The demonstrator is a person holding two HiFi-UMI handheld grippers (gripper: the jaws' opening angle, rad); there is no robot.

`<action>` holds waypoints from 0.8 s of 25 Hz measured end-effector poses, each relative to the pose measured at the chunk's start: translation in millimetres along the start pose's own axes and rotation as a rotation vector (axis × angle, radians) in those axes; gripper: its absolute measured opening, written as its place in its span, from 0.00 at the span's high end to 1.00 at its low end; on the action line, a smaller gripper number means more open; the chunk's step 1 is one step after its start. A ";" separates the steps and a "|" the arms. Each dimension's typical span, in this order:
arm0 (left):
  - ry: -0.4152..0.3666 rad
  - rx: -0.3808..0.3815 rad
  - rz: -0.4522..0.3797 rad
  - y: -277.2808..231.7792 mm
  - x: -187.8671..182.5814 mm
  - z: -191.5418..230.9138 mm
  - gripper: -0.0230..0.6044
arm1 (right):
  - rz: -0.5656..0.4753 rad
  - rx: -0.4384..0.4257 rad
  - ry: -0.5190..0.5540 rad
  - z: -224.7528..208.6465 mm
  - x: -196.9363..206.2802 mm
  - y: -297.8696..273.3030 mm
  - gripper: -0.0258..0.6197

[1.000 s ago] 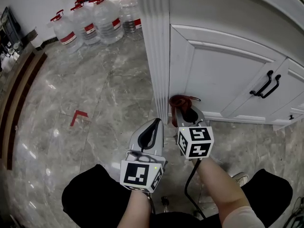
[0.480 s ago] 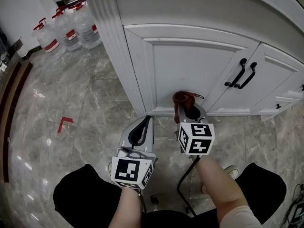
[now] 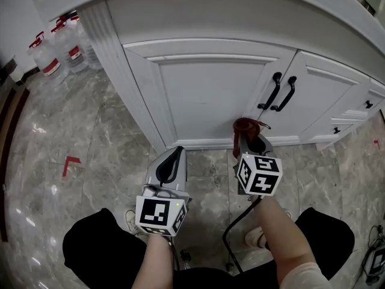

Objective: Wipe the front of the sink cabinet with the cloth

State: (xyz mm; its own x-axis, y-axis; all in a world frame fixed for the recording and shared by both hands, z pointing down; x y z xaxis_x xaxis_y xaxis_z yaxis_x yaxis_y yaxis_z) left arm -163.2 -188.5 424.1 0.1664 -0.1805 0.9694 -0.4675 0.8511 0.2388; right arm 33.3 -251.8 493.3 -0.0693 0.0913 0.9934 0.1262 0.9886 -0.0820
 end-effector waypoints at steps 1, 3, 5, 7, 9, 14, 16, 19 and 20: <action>0.005 -0.003 -0.004 -0.7 0.4 -0.2 0.96 | 0.001 0.010 0.009 -5.2 -0.9 2.1 0.83; -0.011 0.007 0.004 -2.1 2.6 -2.7 0.96 | 0.004 0.036 0.027 -14.7 -1.7 5.4 0.83; -0.053 0.029 0.024 -1.5 6.2 -6.3 0.96 | 0.009 0.042 0.030 -16.7 0.1 8.1 0.83; -0.088 0.041 0.049 2.5 10.6 -6.7 0.96 | 0.012 0.015 0.030 -6.4 5.2 9.2 0.83; -0.088 0.031 0.061 7.8 11.9 0.1 0.96 | 0.017 -0.029 0.027 15.2 14.3 7.0 0.83; -0.059 -0.057 0.047 24.7 4.8 36.2 0.96 | 0.051 -0.178 0.034 98.4 50.1 -2.3 0.83; -0.063 -0.080 0.050 31.4 3.2 46.5 0.96 | 0.057 -0.219 0.029 126.2 62.2 -7.9 0.83; -0.082 -0.097 0.048 40.1 -3.8 57.9 0.96 | 0.065 -0.262 0.021 161.3 80.1 -18.4 0.83; -0.089 -0.105 0.045 42.5 -7.6 61.7 0.96 | 0.070 -0.273 0.018 170.3 86.6 -21.8 0.83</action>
State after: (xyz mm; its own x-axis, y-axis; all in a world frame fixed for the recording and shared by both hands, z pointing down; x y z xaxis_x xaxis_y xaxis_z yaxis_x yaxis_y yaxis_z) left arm -238.0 -181.4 430.4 0.0675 -0.1799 0.9814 -0.3783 0.9056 0.1920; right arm -144.0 -245.1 567.4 -0.0334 0.1538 0.9875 0.3919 0.9110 -0.1286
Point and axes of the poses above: the fingertips, and each gripper's own axes: y backward along the fingers, z to its left, x out of its underside, the point moved 2 cm from there along y, backward along the fingers, and after that the axes turned 15 degrees about -z, right-handed, at the moved point
